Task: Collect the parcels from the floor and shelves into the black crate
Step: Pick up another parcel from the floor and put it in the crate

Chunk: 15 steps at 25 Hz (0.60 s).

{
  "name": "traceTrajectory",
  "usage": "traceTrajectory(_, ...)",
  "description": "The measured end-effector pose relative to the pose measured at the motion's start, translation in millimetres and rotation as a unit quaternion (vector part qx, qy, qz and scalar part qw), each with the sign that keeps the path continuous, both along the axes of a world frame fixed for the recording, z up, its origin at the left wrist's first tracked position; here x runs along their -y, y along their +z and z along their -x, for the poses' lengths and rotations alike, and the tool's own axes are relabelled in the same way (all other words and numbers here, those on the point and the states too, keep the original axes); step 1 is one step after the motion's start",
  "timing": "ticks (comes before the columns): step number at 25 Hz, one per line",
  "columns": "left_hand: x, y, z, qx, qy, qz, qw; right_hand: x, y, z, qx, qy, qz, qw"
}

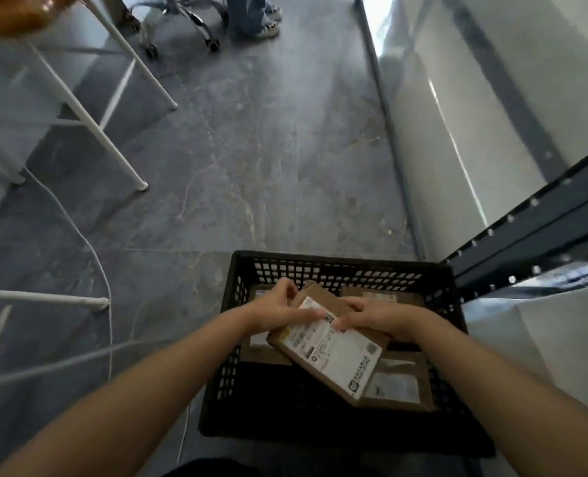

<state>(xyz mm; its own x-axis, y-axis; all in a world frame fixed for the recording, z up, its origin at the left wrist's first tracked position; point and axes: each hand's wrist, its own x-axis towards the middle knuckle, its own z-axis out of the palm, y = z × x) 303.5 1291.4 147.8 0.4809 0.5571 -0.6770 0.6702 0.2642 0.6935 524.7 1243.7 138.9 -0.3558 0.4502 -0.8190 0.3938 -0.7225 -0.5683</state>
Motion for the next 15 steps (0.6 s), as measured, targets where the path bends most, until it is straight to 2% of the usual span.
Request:
traceTrajectory(3,9.7,-83.4,-0.5,-0.011,-0.031,0.129,0.991,-14.2,-65.4,5.8,-0.005,0.169,0.026,0.985)
traceTrajectory(5,22.7,-110.9,9.1,-0.021,-0.058,0.225,0.973,-4.5,-92.2,12.2,0.022,0.217,0.025,0.976)
traceTrajectory(7,38.2,-120.1,21.9,-0.013,-0.031,0.275,0.961,14.5,-104.7,17.9,0.062,0.195,0.008,0.979)
traceTrajectory(10,52.8,-123.6,33.4,0.035,0.052,0.307,0.95,40.7,-113.7,22.8,0.089,0.108,-0.024,0.99)
traceTrajectory(15,51.1,-128.8,31.3,0.075,0.056,0.284,0.954,55.0,-125.3,17.0,0.102,0.012,-0.059,0.993)
